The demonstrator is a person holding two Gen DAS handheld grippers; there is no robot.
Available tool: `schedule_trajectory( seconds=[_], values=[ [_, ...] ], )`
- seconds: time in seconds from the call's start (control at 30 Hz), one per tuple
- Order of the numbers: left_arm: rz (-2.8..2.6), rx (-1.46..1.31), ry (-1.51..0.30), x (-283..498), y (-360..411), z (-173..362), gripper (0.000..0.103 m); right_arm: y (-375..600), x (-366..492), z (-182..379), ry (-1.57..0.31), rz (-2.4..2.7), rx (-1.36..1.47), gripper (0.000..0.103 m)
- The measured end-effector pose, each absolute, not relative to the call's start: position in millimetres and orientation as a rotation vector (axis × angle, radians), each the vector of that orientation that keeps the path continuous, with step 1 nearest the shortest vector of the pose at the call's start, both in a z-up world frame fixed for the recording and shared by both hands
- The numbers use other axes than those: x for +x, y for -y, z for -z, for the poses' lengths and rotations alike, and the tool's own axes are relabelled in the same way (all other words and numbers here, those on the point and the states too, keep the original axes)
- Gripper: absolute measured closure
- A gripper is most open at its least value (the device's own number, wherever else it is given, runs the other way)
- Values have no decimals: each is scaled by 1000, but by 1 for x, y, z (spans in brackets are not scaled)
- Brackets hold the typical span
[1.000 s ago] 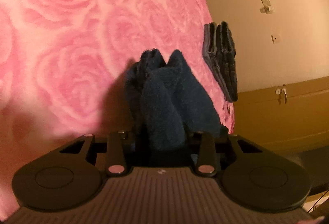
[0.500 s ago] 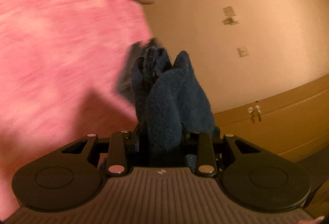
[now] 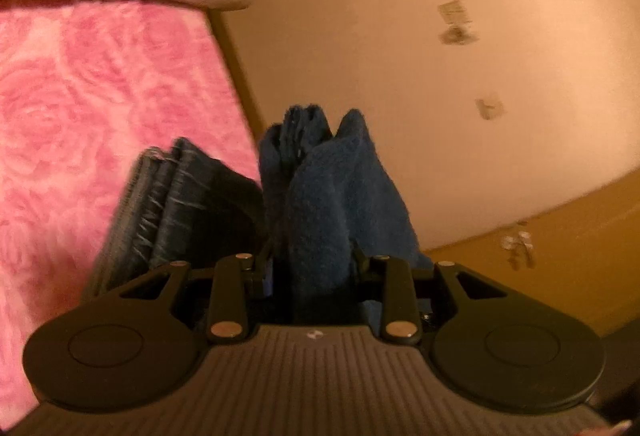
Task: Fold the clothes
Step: 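Carry the sweater onto the folded jeans stack with both grippers, then press the sweater flat on the jeans stack and open both grippers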
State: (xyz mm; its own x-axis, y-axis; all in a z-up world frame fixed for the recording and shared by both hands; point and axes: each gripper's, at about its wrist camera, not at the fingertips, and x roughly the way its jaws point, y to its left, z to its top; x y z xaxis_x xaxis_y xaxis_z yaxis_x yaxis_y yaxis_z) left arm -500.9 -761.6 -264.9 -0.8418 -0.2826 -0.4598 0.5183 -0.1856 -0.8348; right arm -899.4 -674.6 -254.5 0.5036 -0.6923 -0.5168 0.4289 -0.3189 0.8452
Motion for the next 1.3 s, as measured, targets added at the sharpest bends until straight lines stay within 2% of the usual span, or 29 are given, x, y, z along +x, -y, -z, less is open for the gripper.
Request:
schedule_trajectory(
  seconds=[0.13,0.27,0.33,0.37,0.4,0.43,0.6,0.73,0.77,0.8,0.87,0.93,1.03,1.3],
  values=[
    [2044,319,-1511,-511,776,293,79,701,-910,293,128,1215,1527,75],
    [2085,351,-1394,-518,782,296,77,705,-914,303,111,1245,1429,73],
    [2096,396,-1323,-523,782,296,74,706,-908,307,63,1289,1356,59],
    [2094,400,-1317,-523,782,295,73,705,-904,308,29,1323,1325,35],
    [2091,412,-1293,-522,781,291,72,702,-900,305,-3,1367,1286,27],
    [2084,431,-1254,-522,778,284,71,698,-899,300,-23,1405,1238,26],
    [2057,474,-986,-511,749,230,76,663,-890,256,-91,1620,1015,26],
    [2179,520,-886,-516,705,197,92,625,-852,229,-105,1578,951,27],
    [2203,552,-859,-522,694,196,95,618,-836,227,-129,1553,942,36],
    [2223,591,-828,-528,685,197,98,613,-819,227,-162,1526,935,54],
    [2239,672,-768,-541,672,206,99,605,-785,230,-224,1490,907,70],
    [2213,727,-722,-549,672,222,103,602,-758,238,-280,1504,844,71],
    [2164,785,-679,-558,678,245,102,605,-726,252,-379,1521,734,71],
    [2101,837,-691,-565,696,269,102,631,-727,266,-508,1458,741,71]
  ],
)
